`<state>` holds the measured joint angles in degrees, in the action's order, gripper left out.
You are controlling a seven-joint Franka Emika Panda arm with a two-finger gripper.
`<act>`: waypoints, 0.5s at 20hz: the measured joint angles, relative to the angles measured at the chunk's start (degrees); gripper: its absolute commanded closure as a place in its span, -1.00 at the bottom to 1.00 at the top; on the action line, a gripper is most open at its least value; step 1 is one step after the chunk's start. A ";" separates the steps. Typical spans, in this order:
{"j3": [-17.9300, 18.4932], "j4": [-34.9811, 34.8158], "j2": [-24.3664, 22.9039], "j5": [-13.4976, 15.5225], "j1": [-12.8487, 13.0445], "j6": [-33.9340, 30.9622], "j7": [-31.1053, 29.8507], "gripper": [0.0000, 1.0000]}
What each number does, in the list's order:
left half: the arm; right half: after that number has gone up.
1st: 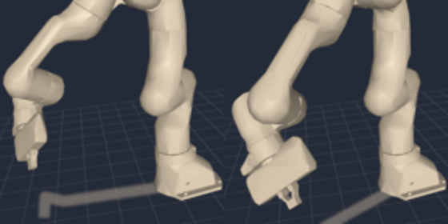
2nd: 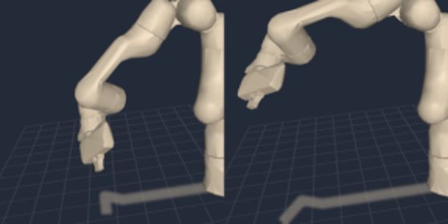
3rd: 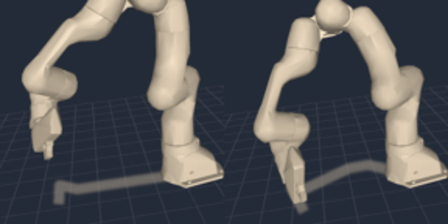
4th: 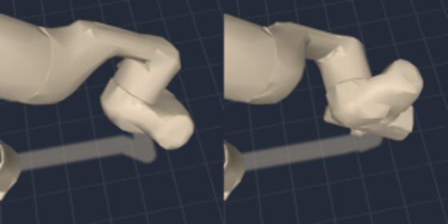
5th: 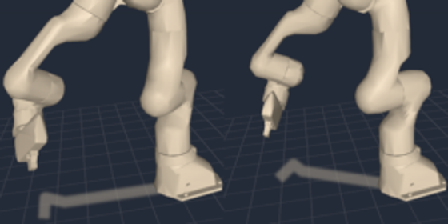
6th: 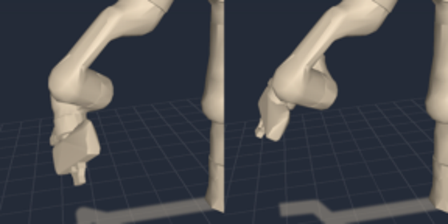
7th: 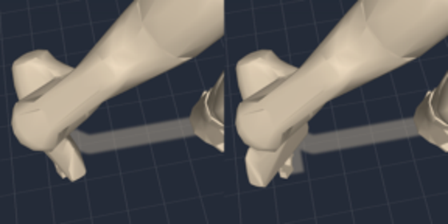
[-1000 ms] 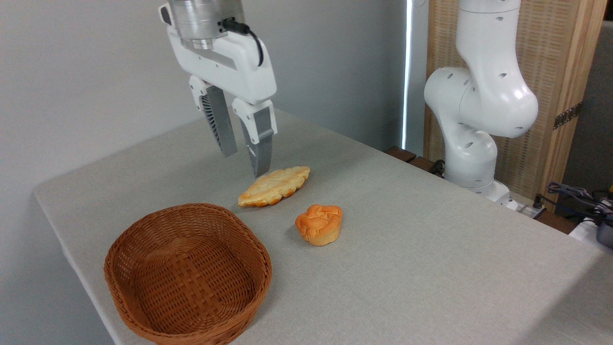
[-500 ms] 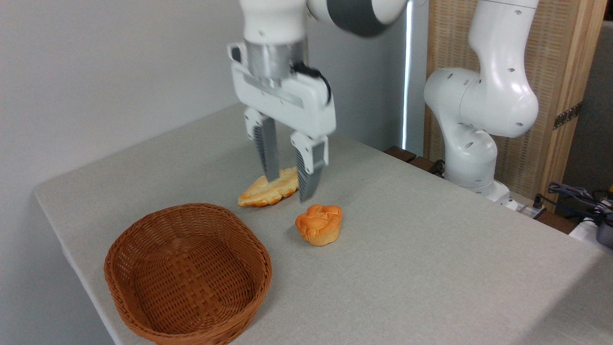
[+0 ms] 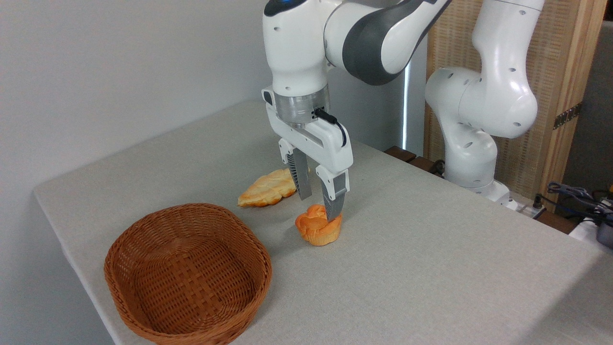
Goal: Put bread into the basket
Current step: 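Close the gripper on the orange bun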
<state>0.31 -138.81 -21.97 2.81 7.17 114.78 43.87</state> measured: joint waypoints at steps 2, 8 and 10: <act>-0.01 -0.44 0.44 -0.02 0.19 1.05 0.02 -1.00; -0.03 -1.17 2.25 -0.15 0.25 3.74 0.33 -0.36; -0.06 -1.42 2.43 -0.64 0.26 4.08 1.51 0.07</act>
<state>0.25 -140.23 -19.53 2.17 7.44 118.86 45.37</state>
